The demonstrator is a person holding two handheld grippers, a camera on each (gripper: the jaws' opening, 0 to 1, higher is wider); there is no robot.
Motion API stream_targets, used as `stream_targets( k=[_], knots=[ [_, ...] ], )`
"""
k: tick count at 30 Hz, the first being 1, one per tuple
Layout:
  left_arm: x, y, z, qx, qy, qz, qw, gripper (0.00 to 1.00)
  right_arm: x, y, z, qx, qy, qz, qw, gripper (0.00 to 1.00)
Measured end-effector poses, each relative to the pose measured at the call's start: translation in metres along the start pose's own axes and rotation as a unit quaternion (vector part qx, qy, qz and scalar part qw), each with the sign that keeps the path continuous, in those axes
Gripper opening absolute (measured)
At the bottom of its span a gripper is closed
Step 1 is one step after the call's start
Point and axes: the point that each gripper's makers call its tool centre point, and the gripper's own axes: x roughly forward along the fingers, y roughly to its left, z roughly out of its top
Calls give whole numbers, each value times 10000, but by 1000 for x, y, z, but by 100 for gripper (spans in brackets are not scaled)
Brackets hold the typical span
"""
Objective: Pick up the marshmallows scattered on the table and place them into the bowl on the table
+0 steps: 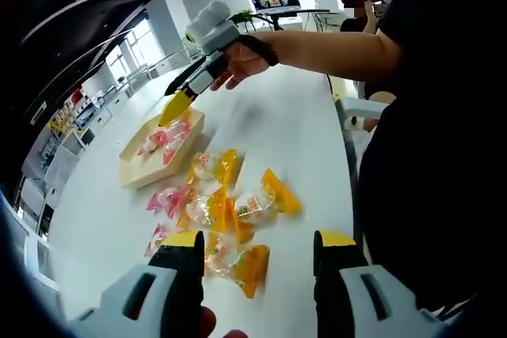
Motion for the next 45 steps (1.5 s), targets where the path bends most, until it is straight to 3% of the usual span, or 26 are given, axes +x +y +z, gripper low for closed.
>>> stream_targets(
  k=[16,27,35,40,45],
  knots=[
    [-1,2,-2,-44,4,23,10000,56,-18,10,5,-99,-43,188,9998,89],
    [-2,3,-4,-44,11,30,10000,56,-30,18,-9,-282,255,382,9985,89],
    [-1,4,-5,-39,12,16,10000,56,-36,18,-7,-559,318,415,9971,86],
    [0,5,-6,-61,7,24,10000,56,-37,16,-6,-651,289,371,9968,93],
    [0,4,-6,-75,10,16,10000,56,-41,19,-7,-540,278,456,9971,93]
  ],
)
